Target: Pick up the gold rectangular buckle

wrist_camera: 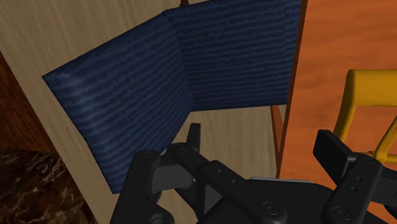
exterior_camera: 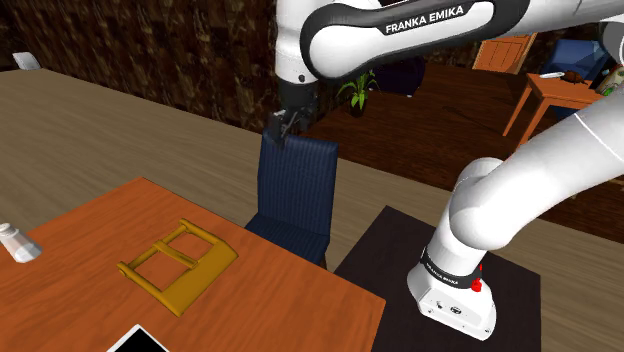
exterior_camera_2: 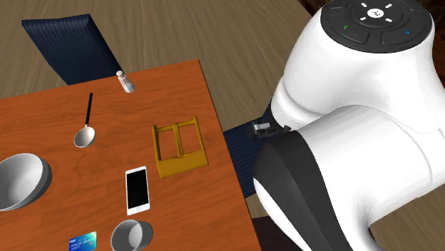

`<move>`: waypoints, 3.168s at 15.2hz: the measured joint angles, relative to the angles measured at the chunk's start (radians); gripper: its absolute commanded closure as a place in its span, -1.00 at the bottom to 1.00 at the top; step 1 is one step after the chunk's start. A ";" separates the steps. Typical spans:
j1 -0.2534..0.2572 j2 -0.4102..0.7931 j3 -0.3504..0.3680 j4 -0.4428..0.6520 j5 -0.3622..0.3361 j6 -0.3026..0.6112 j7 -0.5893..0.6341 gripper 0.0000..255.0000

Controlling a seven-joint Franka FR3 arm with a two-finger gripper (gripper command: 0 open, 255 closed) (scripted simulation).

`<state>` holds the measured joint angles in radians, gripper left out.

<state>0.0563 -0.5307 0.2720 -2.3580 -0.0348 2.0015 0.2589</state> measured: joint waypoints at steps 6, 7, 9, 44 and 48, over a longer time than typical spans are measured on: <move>0.002 0.176 0.093 0.046 -0.027 0.113 0.104 -1.00; -0.001 0.210 0.104 0.052 -0.037 0.137 0.119 -1.00; 0.000 0.277 0.137 0.086 -0.060 0.161 0.163 -1.00; 0.266 1.207 0.153 0.727 -0.536 0.268 0.605 1.00; 0.266 1.207 0.153 0.727 -0.536 0.268 0.605 1.00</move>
<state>0.3222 0.6764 0.4246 -1.6310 -0.5710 2.2693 0.8640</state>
